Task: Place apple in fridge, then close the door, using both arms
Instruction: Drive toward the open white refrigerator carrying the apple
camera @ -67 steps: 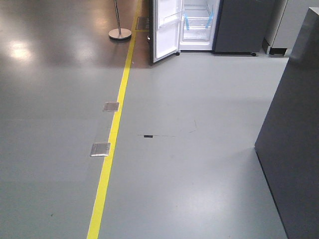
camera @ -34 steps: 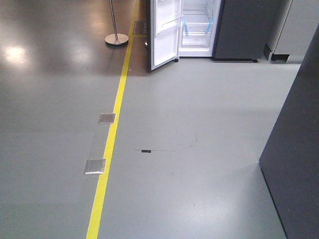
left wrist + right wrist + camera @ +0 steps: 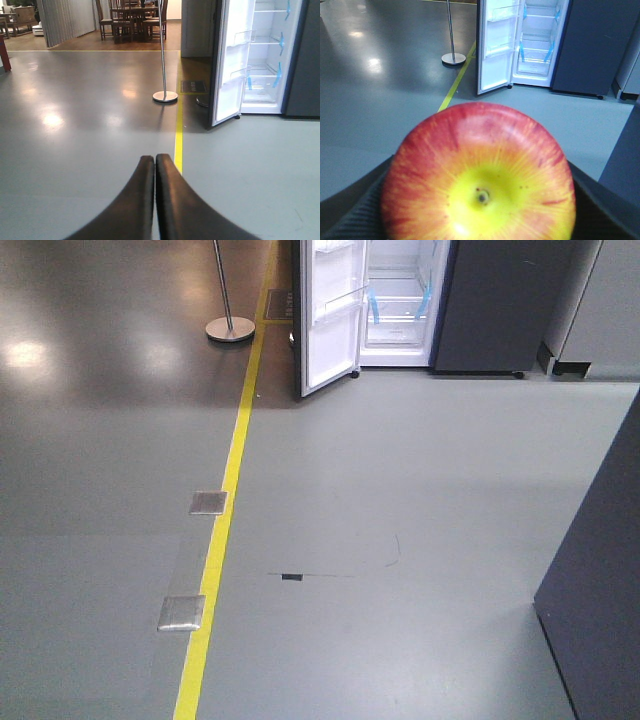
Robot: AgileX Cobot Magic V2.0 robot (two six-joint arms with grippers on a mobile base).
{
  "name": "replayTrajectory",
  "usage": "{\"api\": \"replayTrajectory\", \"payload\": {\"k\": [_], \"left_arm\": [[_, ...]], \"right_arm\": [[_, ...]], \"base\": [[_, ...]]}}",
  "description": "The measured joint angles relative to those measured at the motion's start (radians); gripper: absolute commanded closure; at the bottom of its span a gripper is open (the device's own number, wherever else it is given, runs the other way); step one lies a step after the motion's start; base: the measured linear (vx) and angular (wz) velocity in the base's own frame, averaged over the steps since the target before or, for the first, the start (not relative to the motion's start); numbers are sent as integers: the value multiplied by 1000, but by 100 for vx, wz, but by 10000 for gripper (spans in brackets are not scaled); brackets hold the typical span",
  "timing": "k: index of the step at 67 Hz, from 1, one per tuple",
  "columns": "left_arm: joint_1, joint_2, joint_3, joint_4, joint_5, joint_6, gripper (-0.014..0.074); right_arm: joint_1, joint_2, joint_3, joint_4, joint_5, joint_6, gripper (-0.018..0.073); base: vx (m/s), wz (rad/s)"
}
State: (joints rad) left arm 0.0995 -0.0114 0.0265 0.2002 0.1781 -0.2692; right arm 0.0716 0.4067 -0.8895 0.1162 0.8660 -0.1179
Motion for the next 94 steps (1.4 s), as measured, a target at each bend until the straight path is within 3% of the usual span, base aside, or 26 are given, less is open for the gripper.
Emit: {"api": "replayTrajectory", "payload": {"k": [94], "left_arm": [[0,0,0,0,0,0,604]], "right_arm": [[0,0,0,0,0,0,410]], "base": [[30,1]]}}
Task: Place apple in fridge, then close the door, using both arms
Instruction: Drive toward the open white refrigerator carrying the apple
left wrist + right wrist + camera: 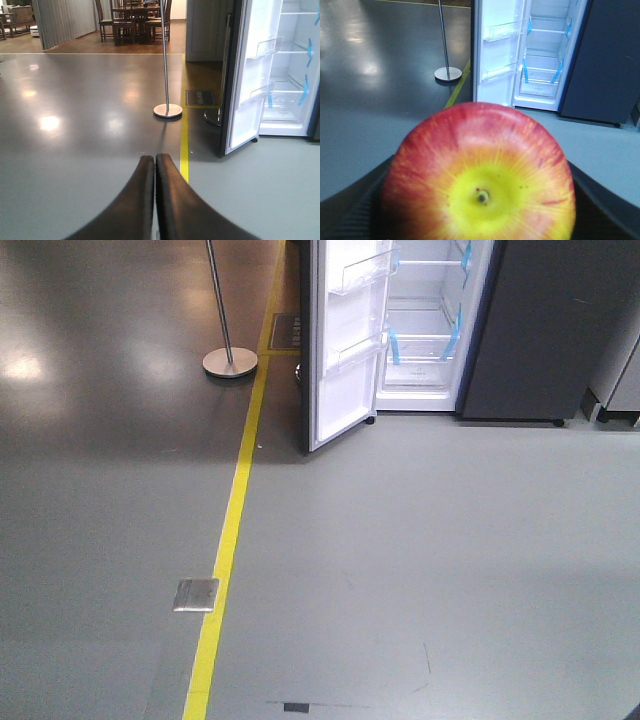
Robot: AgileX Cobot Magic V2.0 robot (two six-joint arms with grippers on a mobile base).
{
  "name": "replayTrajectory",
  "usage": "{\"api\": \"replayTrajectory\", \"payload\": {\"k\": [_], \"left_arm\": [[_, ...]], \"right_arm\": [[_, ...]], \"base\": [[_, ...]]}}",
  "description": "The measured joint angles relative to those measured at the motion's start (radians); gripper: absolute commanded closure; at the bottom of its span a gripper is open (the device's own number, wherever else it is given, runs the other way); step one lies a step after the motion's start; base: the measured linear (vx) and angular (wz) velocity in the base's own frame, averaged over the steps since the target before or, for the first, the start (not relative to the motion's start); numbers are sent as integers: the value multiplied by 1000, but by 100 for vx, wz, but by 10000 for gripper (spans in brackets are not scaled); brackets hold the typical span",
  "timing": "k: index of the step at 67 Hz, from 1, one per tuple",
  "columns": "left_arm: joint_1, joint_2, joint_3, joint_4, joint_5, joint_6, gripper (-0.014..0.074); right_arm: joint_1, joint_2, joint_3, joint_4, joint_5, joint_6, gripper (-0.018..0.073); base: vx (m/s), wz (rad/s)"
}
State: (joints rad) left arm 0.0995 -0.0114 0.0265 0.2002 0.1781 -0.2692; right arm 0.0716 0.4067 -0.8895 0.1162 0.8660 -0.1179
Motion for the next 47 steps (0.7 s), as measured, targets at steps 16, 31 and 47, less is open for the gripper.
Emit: {"api": "replayTrajectory", "payload": {"k": [16,31,47], "left_arm": [[0,0,0,0,0,0,604],[0,0,0,0,0,0,604],[0,0,0,0,0,0,604]], "right_arm": [[0,0,0,0,0,0,410],[0,0,0,0,0,0,410],[0,0,0,0,0,0,410]], "base": [[31,-6],[30,-4],[29,-5]]}}
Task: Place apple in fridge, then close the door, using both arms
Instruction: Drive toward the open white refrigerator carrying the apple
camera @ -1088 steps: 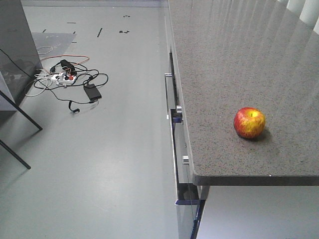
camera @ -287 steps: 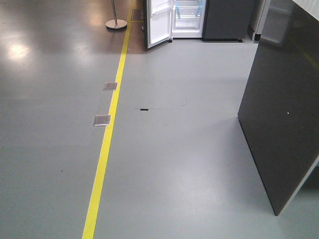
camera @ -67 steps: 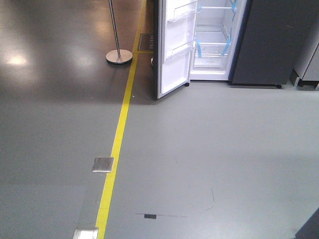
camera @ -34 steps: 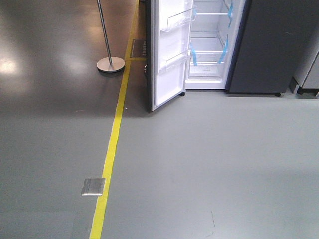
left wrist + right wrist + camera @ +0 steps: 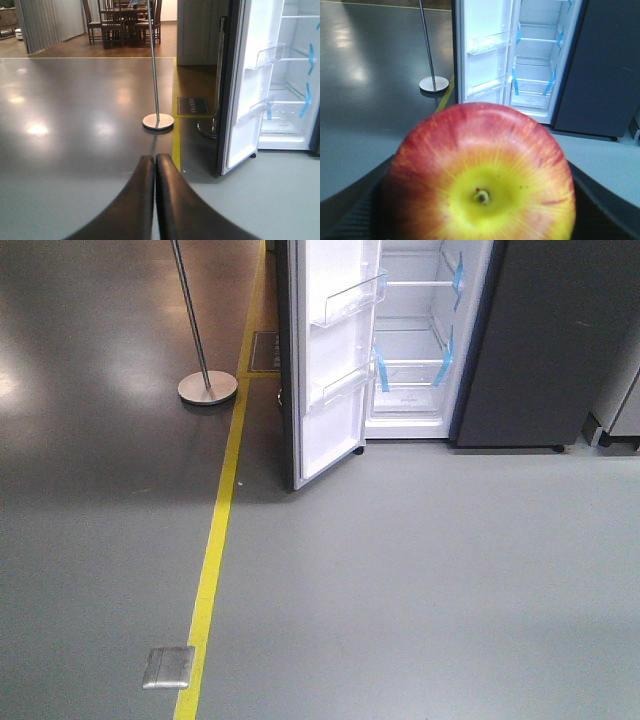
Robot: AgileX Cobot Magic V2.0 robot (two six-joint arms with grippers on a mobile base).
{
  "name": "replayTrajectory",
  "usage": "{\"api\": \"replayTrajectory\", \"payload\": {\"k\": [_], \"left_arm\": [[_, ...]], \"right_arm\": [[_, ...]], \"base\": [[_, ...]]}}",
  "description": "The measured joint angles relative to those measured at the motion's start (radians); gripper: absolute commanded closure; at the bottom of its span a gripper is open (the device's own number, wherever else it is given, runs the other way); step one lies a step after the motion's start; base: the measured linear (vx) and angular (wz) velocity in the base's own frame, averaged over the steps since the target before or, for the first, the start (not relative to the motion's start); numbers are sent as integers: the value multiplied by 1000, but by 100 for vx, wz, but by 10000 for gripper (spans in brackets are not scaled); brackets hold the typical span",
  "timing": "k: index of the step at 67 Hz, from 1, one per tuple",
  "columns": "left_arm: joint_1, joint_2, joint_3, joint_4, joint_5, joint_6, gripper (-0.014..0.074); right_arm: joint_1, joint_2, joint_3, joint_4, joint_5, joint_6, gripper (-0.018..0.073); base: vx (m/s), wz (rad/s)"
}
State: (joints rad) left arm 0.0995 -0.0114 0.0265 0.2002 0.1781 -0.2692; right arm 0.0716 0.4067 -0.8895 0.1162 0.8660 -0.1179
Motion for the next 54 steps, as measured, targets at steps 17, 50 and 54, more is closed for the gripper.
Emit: {"api": "replayTrajectory", "payload": {"k": [17,50,54], "left_arm": [[0,0,0,0,0,0,604],[0,0,0,0,0,0,604],[0,0,0,0,0,0,604]], "right_arm": [[0,0,0,0,0,0,410],[0,0,0,0,0,0,410],[0,0,0,0,0,0,410]], "base": [[27,-3],[26,3],[26,6]]}}
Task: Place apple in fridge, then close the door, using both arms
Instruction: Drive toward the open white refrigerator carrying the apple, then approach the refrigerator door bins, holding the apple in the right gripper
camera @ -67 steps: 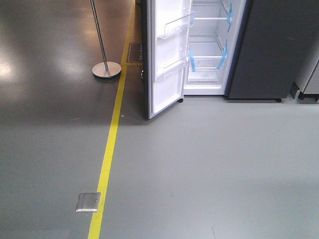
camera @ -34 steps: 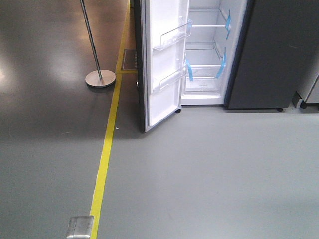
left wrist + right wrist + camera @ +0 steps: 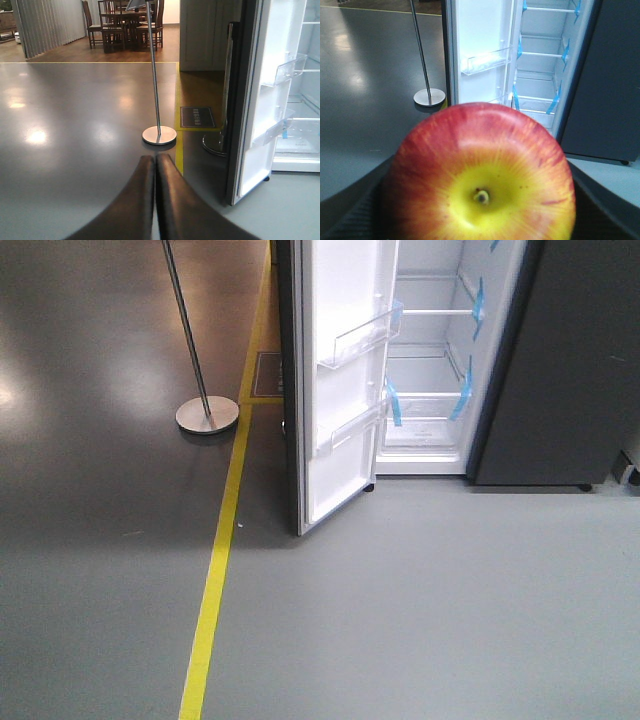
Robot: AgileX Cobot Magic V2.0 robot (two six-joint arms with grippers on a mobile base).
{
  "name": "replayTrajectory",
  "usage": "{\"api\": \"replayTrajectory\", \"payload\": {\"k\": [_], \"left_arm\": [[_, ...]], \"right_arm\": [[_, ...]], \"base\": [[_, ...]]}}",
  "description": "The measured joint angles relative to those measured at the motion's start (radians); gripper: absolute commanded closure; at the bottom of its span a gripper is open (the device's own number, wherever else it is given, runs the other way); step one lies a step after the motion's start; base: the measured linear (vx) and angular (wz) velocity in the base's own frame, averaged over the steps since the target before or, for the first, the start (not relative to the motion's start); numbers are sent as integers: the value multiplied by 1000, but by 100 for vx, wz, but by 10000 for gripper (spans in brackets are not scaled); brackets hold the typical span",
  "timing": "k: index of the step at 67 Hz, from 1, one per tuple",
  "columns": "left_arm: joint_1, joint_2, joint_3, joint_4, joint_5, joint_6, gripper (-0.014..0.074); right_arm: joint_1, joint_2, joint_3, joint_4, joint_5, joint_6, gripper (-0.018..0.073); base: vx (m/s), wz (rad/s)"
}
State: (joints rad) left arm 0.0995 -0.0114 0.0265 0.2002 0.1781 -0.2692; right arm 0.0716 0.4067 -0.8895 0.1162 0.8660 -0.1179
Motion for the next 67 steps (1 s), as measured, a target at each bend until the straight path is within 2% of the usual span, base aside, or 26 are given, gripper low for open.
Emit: {"api": "replayTrajectory", "payload": {"k": [67], "left_arm": [[0,0,0,0,0,0,604]], "right_arm": [[0,0,0,0,0,0,410]], "base": [[26,-3]]}}
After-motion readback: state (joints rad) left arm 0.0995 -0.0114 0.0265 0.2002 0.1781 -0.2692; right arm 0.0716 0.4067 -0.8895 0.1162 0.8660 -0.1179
